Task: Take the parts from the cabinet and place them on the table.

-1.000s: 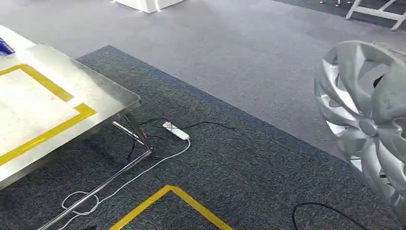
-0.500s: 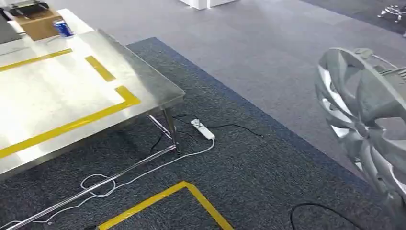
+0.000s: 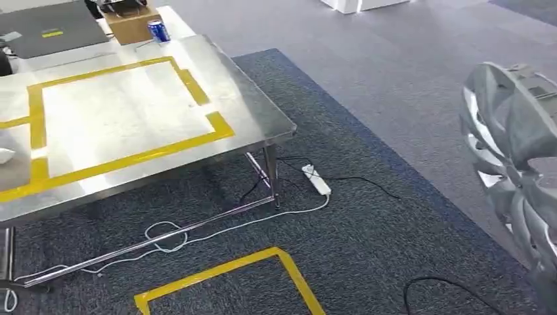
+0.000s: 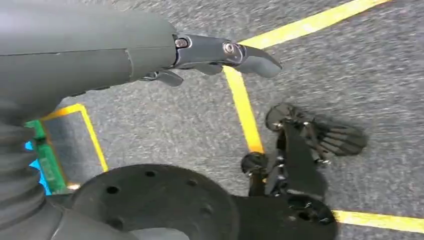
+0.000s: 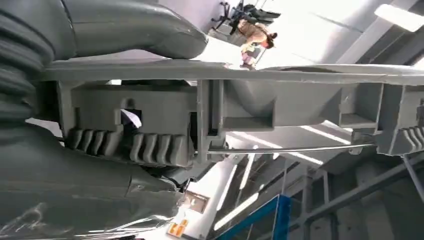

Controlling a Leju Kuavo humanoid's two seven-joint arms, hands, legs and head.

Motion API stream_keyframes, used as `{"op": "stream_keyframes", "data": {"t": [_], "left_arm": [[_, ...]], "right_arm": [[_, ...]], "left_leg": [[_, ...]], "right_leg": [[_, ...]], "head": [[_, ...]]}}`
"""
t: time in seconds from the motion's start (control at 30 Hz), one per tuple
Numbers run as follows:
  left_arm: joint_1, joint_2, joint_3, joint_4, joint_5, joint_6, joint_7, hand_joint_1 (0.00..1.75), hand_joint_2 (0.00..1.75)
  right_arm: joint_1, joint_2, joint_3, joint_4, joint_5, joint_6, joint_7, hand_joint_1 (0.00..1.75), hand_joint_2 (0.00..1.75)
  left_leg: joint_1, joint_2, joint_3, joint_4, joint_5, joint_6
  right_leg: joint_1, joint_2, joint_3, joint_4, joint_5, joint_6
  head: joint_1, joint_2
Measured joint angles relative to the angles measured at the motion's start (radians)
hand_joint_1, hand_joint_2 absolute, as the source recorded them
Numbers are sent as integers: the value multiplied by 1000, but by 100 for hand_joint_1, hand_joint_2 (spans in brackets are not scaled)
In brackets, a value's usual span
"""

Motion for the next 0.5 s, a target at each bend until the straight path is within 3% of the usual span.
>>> {"op": "stream_keyframes", "data": {"t": [0.03,0.07,0.1,0.13,0.17,0.2,0.23,0.27,0.3,0.43,0.47,0.5], "left_arm": [[-4,-1,0,0,0,2,0,0,175],[-6,-2,0,0,0,4,0,0,175],[-6,-3,0,0,-1,4,0,0,175],[-6,-4,0,0,-1,5,0,0,175],[-5,-4,0,0,-1,6,0,0,175],[-3,-3,0,0,-1,7,0,0,175],[-3,-1,0,0,-2,8,0,0,175],[-3,0,0,0,-2,8,-2,0,175],[-7,0,0,0,-2,8,-2,0,175],[-6,-1,0,0,-2,8,-2,0,175],[-3,-2,0,0,-2,8,-2,0,175],[-3,-1,0,0,-2,7,-2,0,175]], "right_arm": [[3,0,2,-1,0,-5,0,175,175],[3,0,3,0,1,-8,2,175,175],[3,0,5,0,0,-10,4,175,175],[5,-1,6,0,-2,-12,6,175,175],[5,-1,9,0,-4,-13,9,175,175],[5,-1,10,0,-11,-16,9,175,175],[5,-1,10,0,-17,-19,10,175,175],[5,-1,10,0,-23,-21,10,175,175],[6,-1,10,0,-25,-24,10,175,175],[1,-5,13,0,-34,-23,11,175,175],[-2,-6,15,0,-37,-23,11,175,175],[-3,-7,17,0,-40,-23,11,175,175]], "left_leg": [[2,22,-38,77,-44,-4],[3,30,-82,168,-84,-6],[3,32,-118,243,-110,-7],[3,32,-131,269,-110,-8],[3,33,-120,250,-87,-7],[3,36,-88,188,-47,-4],[1,50,-38,98,-2,1],[-5,97,13,9,31,10],[-13,143,38,-42,28,12],[-15,91,33,-55,30,33],[-6,79,38,-60,36,39],[-4,70,38,-60,37,44]], "right_leg": [[3,-15,-1,0,-1,-3],[5,-31,-1,0,-2,-4],[6,-47,-1,0,-3,-5],[7,-61,-1,0,-4,-6],[8,-74,0,0,-5,-6],[10,-88,2,0,-6,-6],[10,-99,6,0,-8,-4],[12,-110,12,0,-11,0],[20,-122,13,4,-17,7],[22,-170,25,-3,-22,27],[17,-132,22,6,-31,37],[13,-75,7,41,-54,40]], "head": [[-3,0],[-3,0],[-3,0],[-3,0],[-3,0],[-3,0],[-3,0],[-3,0],[-5,0],[-3,0],[0,0],[5,0]]}}
